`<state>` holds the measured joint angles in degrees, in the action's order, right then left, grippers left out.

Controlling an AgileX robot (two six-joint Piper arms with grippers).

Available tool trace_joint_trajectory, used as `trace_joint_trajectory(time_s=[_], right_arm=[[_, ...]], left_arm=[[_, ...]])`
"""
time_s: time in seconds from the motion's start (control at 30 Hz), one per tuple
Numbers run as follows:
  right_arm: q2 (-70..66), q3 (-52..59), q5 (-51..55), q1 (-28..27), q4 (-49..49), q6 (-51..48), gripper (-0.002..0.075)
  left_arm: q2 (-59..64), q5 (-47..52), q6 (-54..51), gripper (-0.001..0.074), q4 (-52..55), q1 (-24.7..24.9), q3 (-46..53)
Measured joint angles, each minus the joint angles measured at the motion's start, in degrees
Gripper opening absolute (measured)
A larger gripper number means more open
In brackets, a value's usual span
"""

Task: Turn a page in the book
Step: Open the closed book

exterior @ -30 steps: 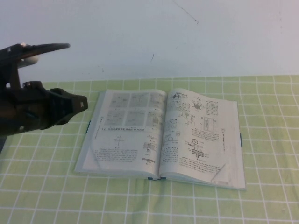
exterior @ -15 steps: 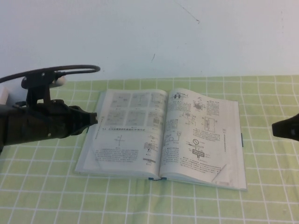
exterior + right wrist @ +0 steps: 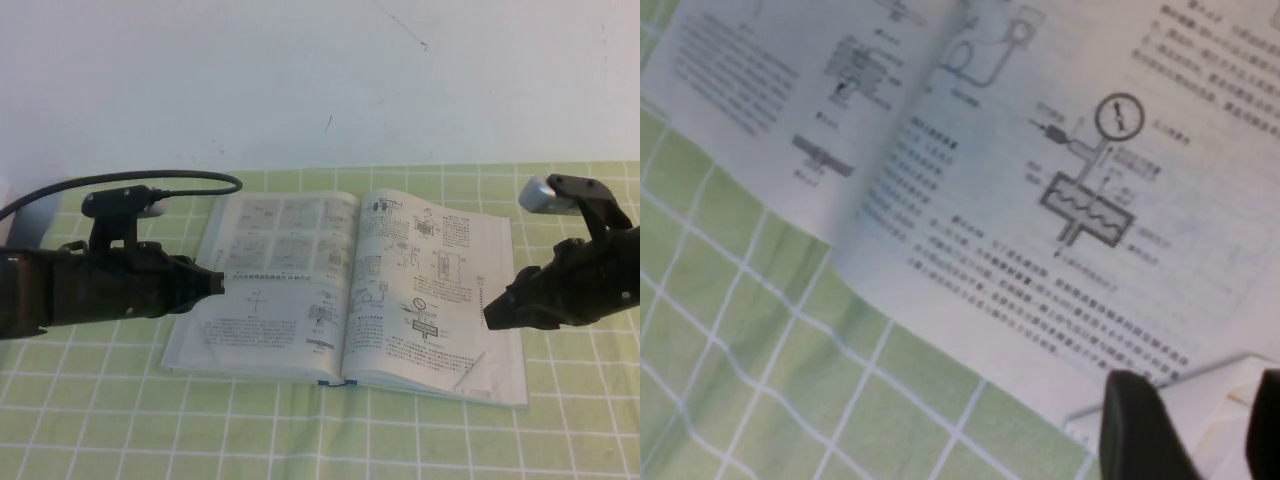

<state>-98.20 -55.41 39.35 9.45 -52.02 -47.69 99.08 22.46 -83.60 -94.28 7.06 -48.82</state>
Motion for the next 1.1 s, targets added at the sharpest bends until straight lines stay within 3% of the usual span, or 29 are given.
trace_joint_trajectory(time_s=[0.53,1.1], right_arm=[[-10.09,-0.24,-1.63,0.00,-1.32,2.99,0.0261],[-12.64,-0.47,-3.29,0.00,-8.62,1.92,0.0262]], left_arm=[[3.64,-9.27,-9.24,-0.0004,-2.38,7.80,-0.12],[3.76,-12.74,-9.97,-0.0004,-4.28,8.25,-0.12]])
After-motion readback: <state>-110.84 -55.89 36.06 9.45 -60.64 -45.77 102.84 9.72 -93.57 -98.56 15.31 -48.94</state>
